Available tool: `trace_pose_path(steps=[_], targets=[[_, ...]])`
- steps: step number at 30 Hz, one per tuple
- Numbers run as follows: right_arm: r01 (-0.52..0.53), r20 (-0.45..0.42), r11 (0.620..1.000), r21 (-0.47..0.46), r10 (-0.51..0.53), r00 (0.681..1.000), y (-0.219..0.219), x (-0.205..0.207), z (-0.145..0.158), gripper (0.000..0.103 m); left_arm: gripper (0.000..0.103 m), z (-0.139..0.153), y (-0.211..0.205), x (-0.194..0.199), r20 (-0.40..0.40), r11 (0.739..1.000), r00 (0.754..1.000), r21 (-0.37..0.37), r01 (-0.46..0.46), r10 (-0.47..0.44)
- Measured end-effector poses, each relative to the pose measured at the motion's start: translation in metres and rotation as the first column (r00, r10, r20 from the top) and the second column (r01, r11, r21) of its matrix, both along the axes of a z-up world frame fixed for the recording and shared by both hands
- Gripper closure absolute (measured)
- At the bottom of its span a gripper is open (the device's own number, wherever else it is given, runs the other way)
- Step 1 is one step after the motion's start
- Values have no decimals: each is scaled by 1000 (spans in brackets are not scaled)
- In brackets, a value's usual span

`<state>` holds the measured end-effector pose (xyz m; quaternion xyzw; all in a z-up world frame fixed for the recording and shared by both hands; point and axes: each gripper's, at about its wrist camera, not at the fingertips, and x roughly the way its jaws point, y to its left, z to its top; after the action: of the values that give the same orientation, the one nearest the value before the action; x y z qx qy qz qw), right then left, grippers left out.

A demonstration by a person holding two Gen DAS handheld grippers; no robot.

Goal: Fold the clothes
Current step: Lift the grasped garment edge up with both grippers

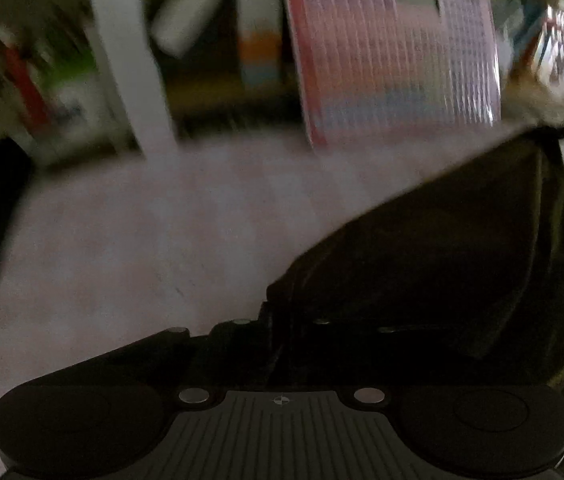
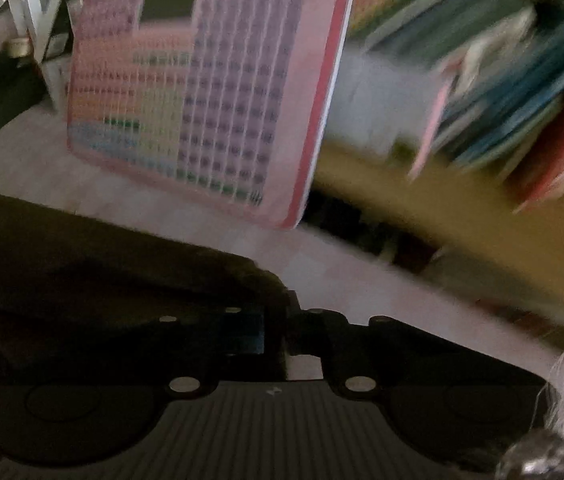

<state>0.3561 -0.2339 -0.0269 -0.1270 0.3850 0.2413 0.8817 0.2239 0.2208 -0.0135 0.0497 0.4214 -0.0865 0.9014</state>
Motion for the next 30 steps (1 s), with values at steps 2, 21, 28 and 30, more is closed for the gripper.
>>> trace_pose_path(steps=[2, 21, 28, 30], targets=[[48, 113, 999, -17, -46, 993, -6, -20, 23, 100, 96, 13, -2, -9, 68, 1000, 997, -7, 21, -21], [431, 183, 868, 247, -478, 859, -55, -346, 61, 101, 93, 52, 0, -191, 266, 971, 945, -95, 222, -190], [622, -98, 758, 198, -616, 782, -43, -421, -11, 80, 68, 19, 17, -238, 165, 976, 982, -181, 123, -94], [648, -140, 739, 186, -632, 762, -38, -436, -17, 61, 67, 20, 25, -252, 164, 974, 984, -204, 98, -65]])
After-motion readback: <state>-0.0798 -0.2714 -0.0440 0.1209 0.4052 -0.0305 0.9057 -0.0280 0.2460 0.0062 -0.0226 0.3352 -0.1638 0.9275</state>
